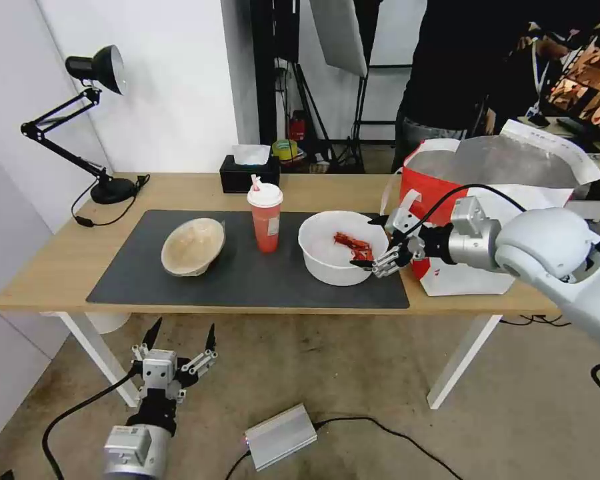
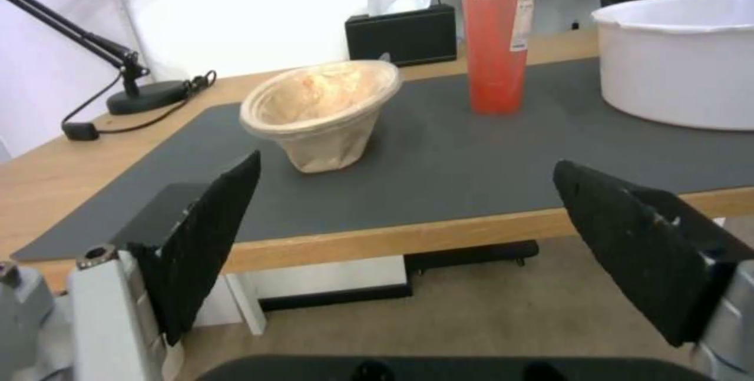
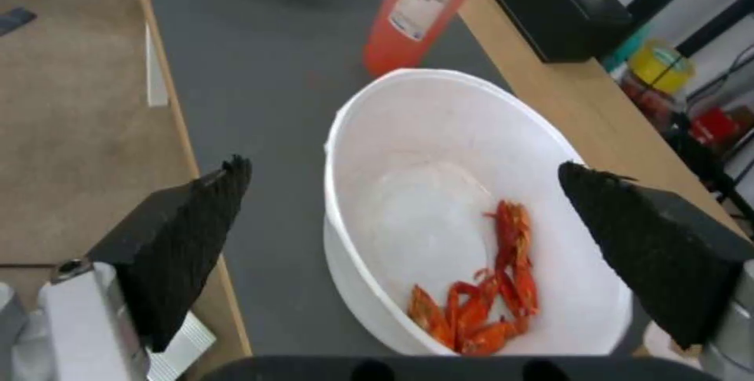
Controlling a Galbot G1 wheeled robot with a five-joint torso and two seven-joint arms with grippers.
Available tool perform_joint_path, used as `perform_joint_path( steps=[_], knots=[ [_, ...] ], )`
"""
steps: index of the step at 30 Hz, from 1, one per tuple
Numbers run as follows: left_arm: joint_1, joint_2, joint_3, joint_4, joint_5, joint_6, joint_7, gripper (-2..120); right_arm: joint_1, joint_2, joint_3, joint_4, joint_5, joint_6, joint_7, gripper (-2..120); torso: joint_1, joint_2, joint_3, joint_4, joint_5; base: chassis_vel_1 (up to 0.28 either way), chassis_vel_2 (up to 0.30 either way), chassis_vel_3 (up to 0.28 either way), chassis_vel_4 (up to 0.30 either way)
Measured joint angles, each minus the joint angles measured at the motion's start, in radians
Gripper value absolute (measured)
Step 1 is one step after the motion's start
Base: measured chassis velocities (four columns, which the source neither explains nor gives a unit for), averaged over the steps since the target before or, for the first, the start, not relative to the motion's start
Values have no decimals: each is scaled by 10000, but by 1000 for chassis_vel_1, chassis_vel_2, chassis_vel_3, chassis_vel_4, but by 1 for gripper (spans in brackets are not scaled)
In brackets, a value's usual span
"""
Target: Pick up the trash from the table and place it into the takeout bag.
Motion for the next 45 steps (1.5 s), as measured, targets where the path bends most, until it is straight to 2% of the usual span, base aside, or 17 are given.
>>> perform_joint_path(
  steps=[9,21,32,45],
  knots=[
    [-14,-62,-8,57,-3,-15,-2,100,563,366,-671,-113,715,160,193,100,0,0,0,1,-1,0,0,0,0],
    [-33,-122,-82,59,-2,-24,-9,100,1138,1088,-1583,-678,997,83,663,100,0,1,0,0,-1,0,0,0,0],
    [-52,-133,-123,135,-10,-26,-16,100,1365,1693,-2132,-1072,1533,-825,1347,100,-1,1,0,0,-1,0,0,0,0],
    [-95,-106,-137,258,-32,-26,-21,100,1423,1962,-2269,-1424,1638,-1745,1765,100,-1,1,0,0,1,0,0,0,0]
  ],
)
